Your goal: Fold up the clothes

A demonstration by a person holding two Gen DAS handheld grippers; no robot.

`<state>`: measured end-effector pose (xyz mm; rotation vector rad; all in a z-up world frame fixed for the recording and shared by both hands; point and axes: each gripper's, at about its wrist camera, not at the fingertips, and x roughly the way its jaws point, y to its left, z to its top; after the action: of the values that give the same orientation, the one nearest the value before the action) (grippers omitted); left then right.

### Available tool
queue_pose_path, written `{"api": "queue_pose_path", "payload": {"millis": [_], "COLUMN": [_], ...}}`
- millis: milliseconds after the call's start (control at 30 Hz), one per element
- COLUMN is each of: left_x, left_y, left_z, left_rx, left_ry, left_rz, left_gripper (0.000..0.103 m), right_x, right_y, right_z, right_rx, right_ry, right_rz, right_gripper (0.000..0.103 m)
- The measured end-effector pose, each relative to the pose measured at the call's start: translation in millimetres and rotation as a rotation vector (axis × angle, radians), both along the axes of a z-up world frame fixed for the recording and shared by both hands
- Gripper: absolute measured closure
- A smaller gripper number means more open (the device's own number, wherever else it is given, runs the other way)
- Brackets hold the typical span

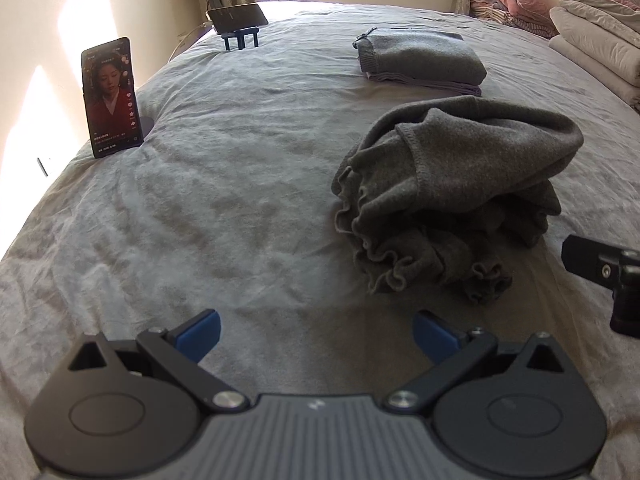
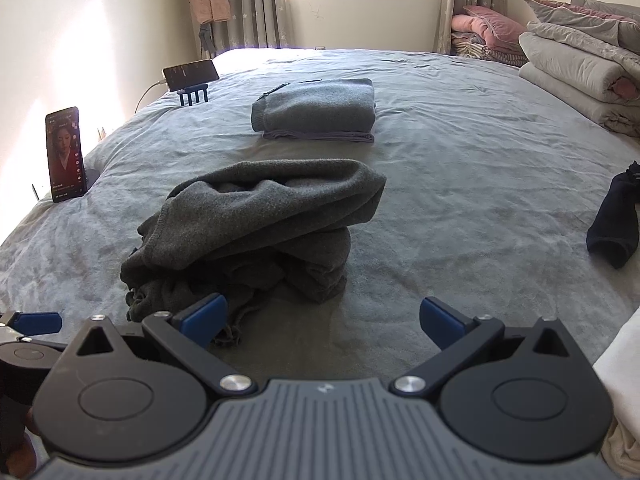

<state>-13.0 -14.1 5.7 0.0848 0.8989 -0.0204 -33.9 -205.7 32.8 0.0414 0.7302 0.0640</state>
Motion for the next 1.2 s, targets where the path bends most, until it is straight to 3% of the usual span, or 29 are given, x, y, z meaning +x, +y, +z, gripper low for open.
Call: {"api": "queue_pose_path", "payload": {"millis": [400,1200], "left_x": [-5.4,-5.1], "left_y": [-5.1,-8.3], "left_z": [5.9,3.8], "left_rx": [0.021,0.026], "left_ry": [-0.007,-0.004], "left_rz": [-0.019,-0.029], "left_gripper": [0.000,0.000], "right_x": [-5.9,-4.3], "right_y": [7.1,7.4], "right_z": [7.3,6.0], "right_rx": [-0.050,-0.047], "right_ry": [0.013,0.024], "right_rz": [0.033,0.041], "right_gripper": [0.000,0.000]}}
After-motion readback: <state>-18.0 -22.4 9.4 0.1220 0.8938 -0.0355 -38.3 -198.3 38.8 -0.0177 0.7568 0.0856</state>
